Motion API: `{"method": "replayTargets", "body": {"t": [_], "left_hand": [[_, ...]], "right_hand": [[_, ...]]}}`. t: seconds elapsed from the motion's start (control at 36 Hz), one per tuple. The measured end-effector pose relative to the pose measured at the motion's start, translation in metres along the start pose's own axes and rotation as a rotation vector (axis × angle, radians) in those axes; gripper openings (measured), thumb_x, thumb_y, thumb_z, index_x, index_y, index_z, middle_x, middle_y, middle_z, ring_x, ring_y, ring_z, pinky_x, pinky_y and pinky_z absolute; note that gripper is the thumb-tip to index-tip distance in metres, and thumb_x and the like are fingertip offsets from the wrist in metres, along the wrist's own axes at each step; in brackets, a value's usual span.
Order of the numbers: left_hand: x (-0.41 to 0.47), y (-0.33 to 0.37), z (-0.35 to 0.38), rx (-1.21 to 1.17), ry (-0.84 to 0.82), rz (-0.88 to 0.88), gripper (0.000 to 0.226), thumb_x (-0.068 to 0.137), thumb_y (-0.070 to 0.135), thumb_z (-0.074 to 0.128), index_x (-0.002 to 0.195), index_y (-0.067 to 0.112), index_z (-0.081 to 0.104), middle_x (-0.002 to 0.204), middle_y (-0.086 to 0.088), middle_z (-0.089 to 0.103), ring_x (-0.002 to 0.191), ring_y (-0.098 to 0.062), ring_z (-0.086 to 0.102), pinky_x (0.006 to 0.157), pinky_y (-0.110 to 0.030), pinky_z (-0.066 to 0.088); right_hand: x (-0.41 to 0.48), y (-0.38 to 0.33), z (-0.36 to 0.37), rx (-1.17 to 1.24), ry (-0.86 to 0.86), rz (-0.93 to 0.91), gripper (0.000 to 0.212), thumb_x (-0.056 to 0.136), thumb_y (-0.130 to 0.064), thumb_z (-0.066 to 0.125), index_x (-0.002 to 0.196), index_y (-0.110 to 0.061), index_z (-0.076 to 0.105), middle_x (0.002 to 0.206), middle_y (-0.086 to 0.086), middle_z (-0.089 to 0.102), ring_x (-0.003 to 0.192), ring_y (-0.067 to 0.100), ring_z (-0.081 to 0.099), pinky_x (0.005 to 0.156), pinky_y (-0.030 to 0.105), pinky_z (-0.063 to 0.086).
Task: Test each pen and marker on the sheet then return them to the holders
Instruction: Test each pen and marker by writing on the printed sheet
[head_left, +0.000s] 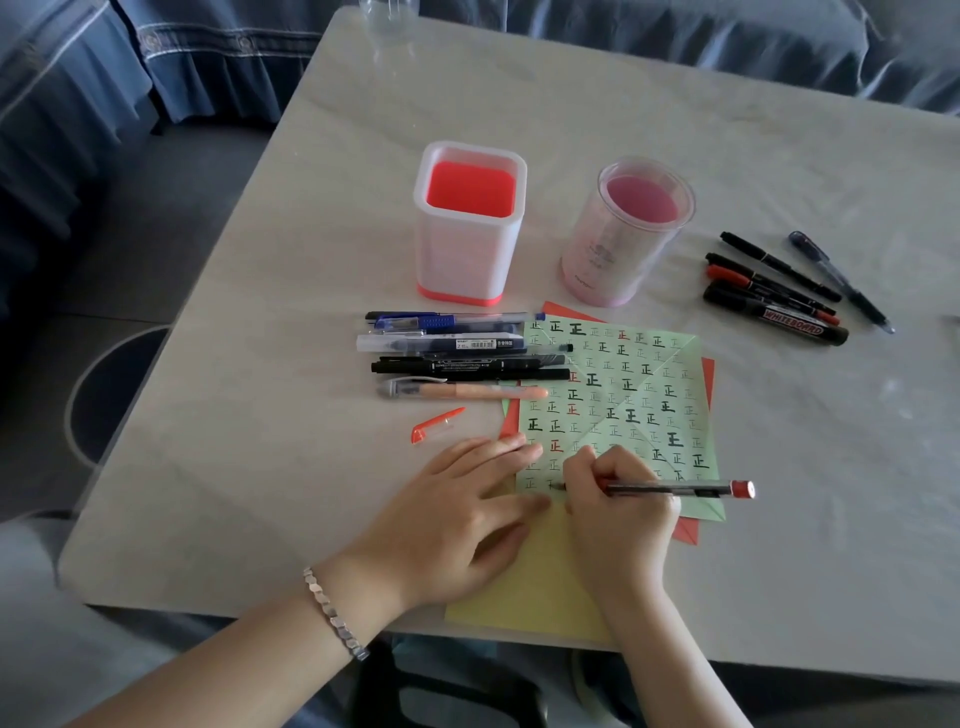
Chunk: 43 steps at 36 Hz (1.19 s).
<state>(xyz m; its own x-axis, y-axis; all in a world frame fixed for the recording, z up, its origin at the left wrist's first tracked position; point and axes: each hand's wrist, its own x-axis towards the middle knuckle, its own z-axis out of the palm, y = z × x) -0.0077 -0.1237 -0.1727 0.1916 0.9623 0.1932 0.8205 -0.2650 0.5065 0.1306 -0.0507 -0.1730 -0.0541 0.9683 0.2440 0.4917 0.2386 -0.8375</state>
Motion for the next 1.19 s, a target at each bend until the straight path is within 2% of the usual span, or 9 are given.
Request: {"method": "replayTargets", "body": {"t": [0.28, 0.39, 0.53, 0.61, 0.69, 0.81, 0.89, 1.03, 1.19], "left_hand": [[0.000, -0.001, 0.001, -0.002, -0.015, 0.000, 0.031, 0.091, 0.031, 0.046, 0.111, 0.023, 0.069, 0.135, -0.005, 0.052, 0.129, -0.021, 0.040, 0.109, -0.033, 0.027], [-0.001, -0.002, 0.001, 0.005, -0.014, 0.001, 0.031, 0.090, 0.031, 0.047, 0.111, 0.023, 0.069, 0.135, -0.006, 0.052, 0.129, -0.020, 0.039, 0.109, -0.033, 0.027], [-0.001, -0.002, 0.002, 0.015, -0.013, 0.009, 0.030, 0.091, 0.030, 0.047, 0.111, 0.023, 0.068, 0.136, -0.005, 0.051, 0.130, -0.020, 0.040, 0.108, -0.034, 0.027], [-0.001, -0.002, 0.001, 0.021, -0.009, 0.014, 0.031, 0.091, 0.031, 0.047, 0.111, 0.023, 0.069, 0.135, -0.005, 0.052, 0.130, -0.020, 0.040, 0.109, -0.033, 0.027], [0.000, -0.002, 0.001, 0.016, 0.003, 0.022, 0.030, 0.090, 0.030, 0.047, 0.109, 0.022, 0.069, 0.134, -0.006, 0.053, 0.129, -0.020, 0.041, 0.108, -0.033, 0.028], [-0.002, -0.003, 0.000, 0.034, 0.103, 0.055, 0.026, 0.090, 0.024, 0.050, 0.101, 0.015, 0.071, 0.127, -0.007, 0.058, 0.123, -0.021, 0.048, 0.105, -0.037, 0.032], [-0.003, -0.004, -0.003, 0.103, 0.251, -0.054, 0.026, 0.088, 0.018, 0.048, 0.102, 0.008, 0.068, 0.119, -0.009, 0.062, 0.115, -0.021, 0.050, 0.100, -0.036, 0.035], [-0.004, -0.013, -0.009, 0.195, 0.368, -0.422, 0.033, 0.086, 0.021, 0.045, 0.111, 0.007, 0.062, 0.110, -0.007, 0.059, 0.103, -0.021, 0.048, 0.091, -0.031, 0.032], [0.001, -0.023, -0.020, 0.202, 0.351, -0.428, 0.033, 0.084, 0.027, 0.044, 0.094, 0.007, 0.068, 0.086, -0.004, 0.060, 0.083, -0.017, 0.046, 0.074, -0.029, 0.038]], "right_hand": [[-0.001, -0.002, -0.001, 0.034, -0.034, 0.048, 0.034, 0.070, -0.018, 0.055, 0.044, -0.004, 0.040, 0.040, 0.017, 0.043, 0.044, 0.013, 0.036, 0.043, 0.017, 0.027], [-0.001, -0.002, 0.000, 0.008, -0.024, 0.007, 0.035, 0.070, -0.027, 0.052, 0.043, -0.009, 0.040, 0.037, 0.011, 0.040, 0.044, 0.013, 0.035, 0.042, 0.016, 0.026], [-0.001, -0.001, -0.002, -0.032, 0.034, 0.025, 0.035, 0.070, -0.017, 0.051, 0.044, -0.024, 0.028, 0.038, -0.009, 0.026, 0.045, 0.012, 0.030, 0.042, 0.016, 0.023], [0.000, -0.002, -0.002, -0.026, 0.032, 0.022, 0.032, 0.070, -0.022, 0.049, 0.045, -0.020, 0.031, 0.038, -0.009, 0.027, 0.045, 0.012, 0.031, 0.043, 0.015, 0.024], [0.000, -0.003, -0.004, 0.049, 0.046, 0.115, 0.033, 0.070, -0.017, 0.052, 0.044, -0.016, 0.032, 0.040, -0.002, 0.031, 0.045, 0.011, 0.031, 0.045, 0.017, 0.026], [0.001, -0.010, -0.008, 0.208, 0.075, 0.224, 0.038, 0.081, -0.010, 0.062, 0.050, 0.000, 0.041, 0.044, 0.008, 0.041, 0.044, 0.008, 0.035, 0.046, 0.016, 0.031], [0.003, -0.012, -0.014, 0.246, 0.072, 0.277, 0.032, 0.084, -0.012, 0.061, 0.056, -0.001, 0.049, 0.041, -0.005, 0.047, 0.042, 0.007, 0.041, 0.045, 0.014, 0.034], [0.009, -0.011, -0.035, 0.265, 0.047, 0.319, 0.031, 0.082, -0.019, 0.065, 0.063, 0.000, 0.050, 0.044, -0.006, 0.051, 0.046, 0.010, 0.048, 0.047, 0.020, 0.041], [0.020, -0.013, -0.065, 0.314, -0.060, 0.336, 0.022, 0.085, -0.016, 0.059, 0.066, -0.007, 0.054, 0.045, -0.008, 0.056, 0.041, 0.002, 0.048, 0.043, 0.010, 0.040]]}}
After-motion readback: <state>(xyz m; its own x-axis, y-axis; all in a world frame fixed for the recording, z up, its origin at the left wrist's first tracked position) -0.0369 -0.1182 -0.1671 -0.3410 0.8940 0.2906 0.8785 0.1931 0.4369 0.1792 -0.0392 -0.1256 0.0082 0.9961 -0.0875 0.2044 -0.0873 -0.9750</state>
